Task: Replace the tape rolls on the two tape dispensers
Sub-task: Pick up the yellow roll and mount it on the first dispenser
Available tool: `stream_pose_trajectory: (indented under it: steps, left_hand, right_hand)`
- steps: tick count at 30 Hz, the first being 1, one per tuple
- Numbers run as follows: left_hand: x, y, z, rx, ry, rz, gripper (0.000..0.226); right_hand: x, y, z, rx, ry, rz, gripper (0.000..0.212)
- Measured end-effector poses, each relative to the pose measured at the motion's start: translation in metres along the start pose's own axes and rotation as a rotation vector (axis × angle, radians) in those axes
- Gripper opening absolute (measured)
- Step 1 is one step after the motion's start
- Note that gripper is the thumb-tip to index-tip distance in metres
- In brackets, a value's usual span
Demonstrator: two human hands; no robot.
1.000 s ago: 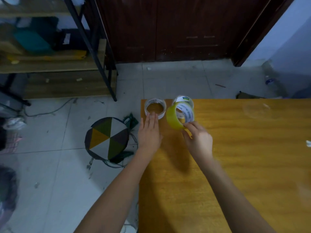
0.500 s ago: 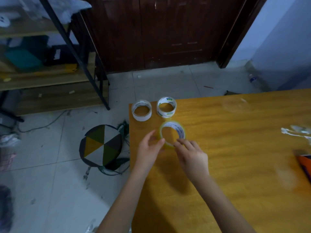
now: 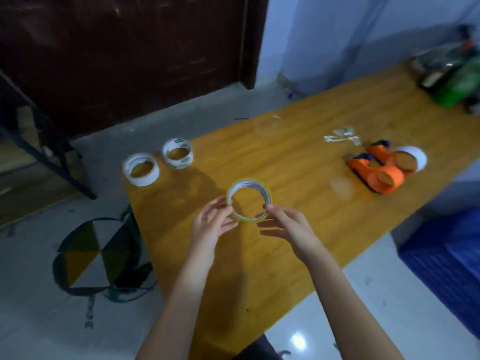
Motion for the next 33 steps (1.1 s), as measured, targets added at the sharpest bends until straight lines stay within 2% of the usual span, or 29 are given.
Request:
stream_pose_trajectory:
  steps: [7,11,16,22,26,33]
  left_hand:
    - [0.064,-0.027,0.032,-0.029,-0.224,-0.079,0.020]
    - [0.102,-0.032,0.047,-0.029,-0.291,-0.107,0.016]
    - [0.155,-0.046,0.052,-0.015,-0.279,-0.190,0.017]
    - [0.263,-0.074,0.055,-0.033,-0.304,-0.219,0.019]
    - [0.326,-0.085,0.057,-0.037,-0.266,-0.214,0.025]
    - [0.379,-0.087,0.043,-0.052,-0.163,-0.229,0.037]
  right_hand:
    - [-0.069,0.007,0.062,-0.080,0.225,-0.104,0.024]
    - [-0.109,0.005,0.075,-0.096,0.295,-0.160,0.027]
    - [-0.164,-0.009,0.075,-0.081,0.290,-0.129,0.027]
    - [-0.273,-0.042,0.067,-0.070,0.296,-0.095,0.021]
    - [-0.334,-0.064,0.057,-0.065,0.273,-0.079,0.020]
    - [-0.381,-0.099,0.023,-0.015,0.187,-0.077,0.020]
Point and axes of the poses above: each hand's wrist, its own z-axis away from the middle knuckle, its own x-axis out of the palm, y = z × x, the point moved 9 cm from there along -z, towards the middle knuckle, and after that the axes turned 10 degrees about -z, right-handed, at the moved point
